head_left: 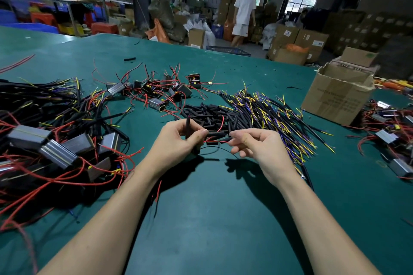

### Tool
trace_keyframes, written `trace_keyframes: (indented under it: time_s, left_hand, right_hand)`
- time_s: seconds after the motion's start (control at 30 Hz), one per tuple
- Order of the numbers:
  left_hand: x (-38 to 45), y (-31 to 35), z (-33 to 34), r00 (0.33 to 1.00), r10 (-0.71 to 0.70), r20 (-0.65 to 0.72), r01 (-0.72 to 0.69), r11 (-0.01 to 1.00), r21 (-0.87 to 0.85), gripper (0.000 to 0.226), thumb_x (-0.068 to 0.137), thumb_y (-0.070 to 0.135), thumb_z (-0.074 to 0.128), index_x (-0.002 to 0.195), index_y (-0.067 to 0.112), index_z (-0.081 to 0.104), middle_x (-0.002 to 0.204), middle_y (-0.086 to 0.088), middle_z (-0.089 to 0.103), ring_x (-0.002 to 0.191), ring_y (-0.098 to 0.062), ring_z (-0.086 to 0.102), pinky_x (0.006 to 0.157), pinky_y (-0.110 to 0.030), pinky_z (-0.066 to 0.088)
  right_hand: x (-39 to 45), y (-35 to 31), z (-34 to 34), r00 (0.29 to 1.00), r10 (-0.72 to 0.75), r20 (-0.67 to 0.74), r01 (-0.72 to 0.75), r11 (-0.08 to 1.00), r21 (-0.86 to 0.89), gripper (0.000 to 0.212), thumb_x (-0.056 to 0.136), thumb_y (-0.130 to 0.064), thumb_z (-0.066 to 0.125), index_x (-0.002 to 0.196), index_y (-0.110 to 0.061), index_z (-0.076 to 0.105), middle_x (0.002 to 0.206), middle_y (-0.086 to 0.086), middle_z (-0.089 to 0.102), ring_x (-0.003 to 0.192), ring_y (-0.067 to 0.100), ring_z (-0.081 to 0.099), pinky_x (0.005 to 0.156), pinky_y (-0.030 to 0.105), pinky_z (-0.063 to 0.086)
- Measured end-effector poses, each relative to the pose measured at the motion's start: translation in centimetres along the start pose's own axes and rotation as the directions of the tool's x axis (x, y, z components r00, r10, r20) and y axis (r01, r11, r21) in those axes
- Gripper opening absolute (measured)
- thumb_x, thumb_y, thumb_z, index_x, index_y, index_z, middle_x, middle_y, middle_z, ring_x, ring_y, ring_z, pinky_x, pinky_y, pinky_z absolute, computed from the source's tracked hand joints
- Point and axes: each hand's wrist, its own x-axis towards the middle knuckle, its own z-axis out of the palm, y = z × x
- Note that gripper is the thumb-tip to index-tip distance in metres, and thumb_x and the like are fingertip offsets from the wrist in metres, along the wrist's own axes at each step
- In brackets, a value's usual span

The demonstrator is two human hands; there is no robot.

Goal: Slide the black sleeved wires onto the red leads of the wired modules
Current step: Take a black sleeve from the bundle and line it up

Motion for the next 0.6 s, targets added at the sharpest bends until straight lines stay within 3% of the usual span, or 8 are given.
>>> trace_keyframes:
  time_s: [0.17,0.3,0.6]
  left_hand:
    - [0.0,-0.1,0.4,1.000,0.003,0.028,-0.003,1.000,0.012,0.016,0.088,0.014,0.066,0.072,0.017,0.064,0.059,0.008,0.062,0.056,-0.003,0.055,0.063,-0.020,0.046]
    - [0.0,-0.4,0.4,0.999,0.005,0.035,-0.006,1.000,0.025,0.017,0.088,0.015,0.065,0.072,0.018,0.063,0.059,0.008,0.062,0.057,-0.003,0.055,0.064,-0.020,0.046]
    - [-0.1,-0.2,-0.8,0.988,0.052,0.148,-0.099,0.937,0.336,0.011,0.087,0.023,0.067,0.077,0.022,0.063,0.079,0.004,0.064,0.075,-0.016,0.061,0.073,-0.028,0.049]
  right_hand:
    - [0.0,0.7,0.9,0.996,0.040,0.075,-0.040,0.999,-0.002,0.008,0.088,-0.005,0.064,0.095,-0.006,0.068,0.071,0.006,0.070,0.058,0.015,0.063,0.054,0.017,0.048]
    - [0.0,0.9,1.1,0.999,0.012,0.047,-0.010,0.999,-0.049,0.009,0.089,-0.005,0.063,0.080,-0.003,0.067,0.064,0.003,0.067,0.055,0.013,0.061,0.051,0.017,0.045]
    - [0.6,0.8,0.2,0.996,-0.028,-0.090,0.004,0.967,-0.256,0.020,0.091,-0.007,0.061,0.071,-0.010,0.063,0.060,0.001,0.062,0.046,0.008,0.055,0.047,0.015,0.041]
